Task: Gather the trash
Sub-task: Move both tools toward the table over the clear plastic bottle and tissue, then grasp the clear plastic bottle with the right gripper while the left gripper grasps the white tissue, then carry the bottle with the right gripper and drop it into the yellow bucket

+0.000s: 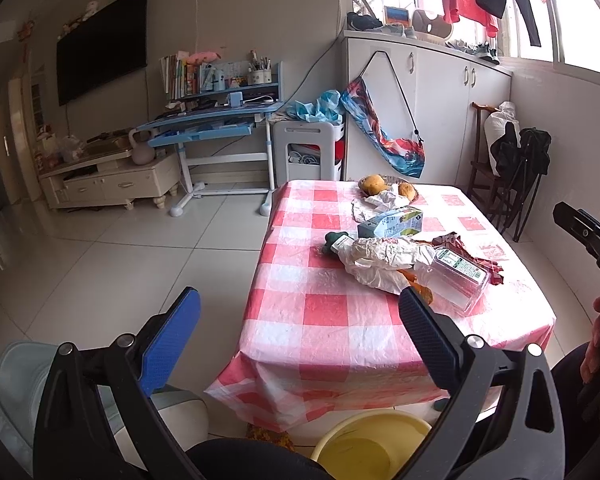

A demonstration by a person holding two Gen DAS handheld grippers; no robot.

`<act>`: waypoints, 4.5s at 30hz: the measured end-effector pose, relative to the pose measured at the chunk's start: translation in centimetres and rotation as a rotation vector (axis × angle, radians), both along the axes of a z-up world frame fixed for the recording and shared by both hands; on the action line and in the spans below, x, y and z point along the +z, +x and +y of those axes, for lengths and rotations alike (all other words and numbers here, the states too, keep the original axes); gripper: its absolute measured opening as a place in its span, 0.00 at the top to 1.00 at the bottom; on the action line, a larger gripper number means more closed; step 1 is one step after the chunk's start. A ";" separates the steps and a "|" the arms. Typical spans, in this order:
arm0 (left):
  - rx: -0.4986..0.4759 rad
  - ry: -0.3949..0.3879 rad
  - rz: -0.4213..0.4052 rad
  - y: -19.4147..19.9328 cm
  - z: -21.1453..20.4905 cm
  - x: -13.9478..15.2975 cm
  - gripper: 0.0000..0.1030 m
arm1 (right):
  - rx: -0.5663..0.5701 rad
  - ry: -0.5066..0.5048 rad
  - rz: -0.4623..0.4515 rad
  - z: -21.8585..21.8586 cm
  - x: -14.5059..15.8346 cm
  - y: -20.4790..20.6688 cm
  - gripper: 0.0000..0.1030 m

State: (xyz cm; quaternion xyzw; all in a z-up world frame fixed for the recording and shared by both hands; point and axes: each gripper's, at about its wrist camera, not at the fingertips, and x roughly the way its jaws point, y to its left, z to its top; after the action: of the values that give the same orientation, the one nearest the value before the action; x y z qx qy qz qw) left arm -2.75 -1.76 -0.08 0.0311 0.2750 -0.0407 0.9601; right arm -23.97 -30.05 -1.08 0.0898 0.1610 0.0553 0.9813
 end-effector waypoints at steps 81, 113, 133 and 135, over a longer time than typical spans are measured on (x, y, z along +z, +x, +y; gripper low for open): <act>-0.149 -0.118 0.278 17.2 -5.2 -6.5 0.07 | 0.209 -0.168 0.365 1.0 -4.4 7.3 0.18; -0.234 -0.342 0.322 19.7 -2.9 -4.3 0.78 | 0.239 -0.160 0.602 2.7 -9.6 12.4 0.44; -0.189 -0.401 0.255 15.9 1.0 -3.6 0.78 | 0.386 0.306 0.410 -0.7 -5.2 8.8 0.47; -0.177 -0.409 0.244 15.2 1.8 -3.5 0.78 | 0.459 0.298 0.409 0.3 -4.9 7.6 0.47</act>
State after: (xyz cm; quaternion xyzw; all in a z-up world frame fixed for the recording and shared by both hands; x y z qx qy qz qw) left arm 12.41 0.04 -3.59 -0.1447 0.3713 -0.1828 0.8988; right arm -16.42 -29.73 -6.00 0.2029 0.3606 0.2788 0.8667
